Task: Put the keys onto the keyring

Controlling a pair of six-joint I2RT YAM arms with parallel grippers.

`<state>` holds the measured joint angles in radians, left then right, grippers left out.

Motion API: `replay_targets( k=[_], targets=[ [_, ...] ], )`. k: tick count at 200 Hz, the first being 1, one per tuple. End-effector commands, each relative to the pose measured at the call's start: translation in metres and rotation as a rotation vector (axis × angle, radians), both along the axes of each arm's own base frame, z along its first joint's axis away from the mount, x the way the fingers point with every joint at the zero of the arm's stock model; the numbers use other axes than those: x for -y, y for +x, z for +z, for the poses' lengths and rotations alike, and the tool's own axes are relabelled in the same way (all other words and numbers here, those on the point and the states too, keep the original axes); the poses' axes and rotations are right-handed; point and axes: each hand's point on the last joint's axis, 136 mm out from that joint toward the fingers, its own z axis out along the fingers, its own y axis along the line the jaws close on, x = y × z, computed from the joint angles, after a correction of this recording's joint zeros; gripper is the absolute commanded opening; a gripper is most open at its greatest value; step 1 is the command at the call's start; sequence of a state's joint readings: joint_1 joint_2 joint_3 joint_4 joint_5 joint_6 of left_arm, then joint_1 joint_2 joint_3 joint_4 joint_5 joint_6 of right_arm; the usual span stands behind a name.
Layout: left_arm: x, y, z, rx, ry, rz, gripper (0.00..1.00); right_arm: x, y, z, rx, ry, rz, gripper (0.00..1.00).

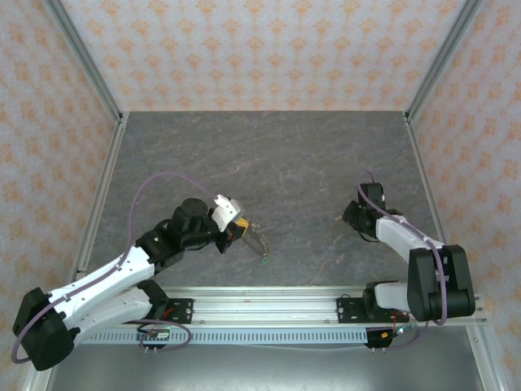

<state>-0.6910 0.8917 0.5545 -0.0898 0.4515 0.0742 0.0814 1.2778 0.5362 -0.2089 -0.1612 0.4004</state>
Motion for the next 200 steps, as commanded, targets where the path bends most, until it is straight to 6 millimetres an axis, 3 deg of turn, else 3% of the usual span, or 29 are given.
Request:
replay_targets(
  k=[1, 57, 113, 200],
  targets=[
    [-0.003, 0.007, 0.020, 0.023, -0.037, 0.034, 0.00, 0.007, 0.000, 0.007, 0.034, -0.016, -0.028, 0.32],
    [-0.001, 0.020, 0.025, 0.004, -0.072, 0.085, 0.00, 0.009, 0.000, 0.030, 0.097, -0.032, -0.021, 0.35],
    [-0.004, 0.022, 0.017, -0.020, -0.063, 0.114, 0.00, -0.002, 0.010, 0.038, 0.089, -0.012, 0.056, 0.38],
    [-0.001, 0.020, 0.027, 0.029, -0.079, 0.078, 0.00, -0.002, 0.023, 0.011, -0.078, -0.054, 0.111, 0.38]
  ],
)
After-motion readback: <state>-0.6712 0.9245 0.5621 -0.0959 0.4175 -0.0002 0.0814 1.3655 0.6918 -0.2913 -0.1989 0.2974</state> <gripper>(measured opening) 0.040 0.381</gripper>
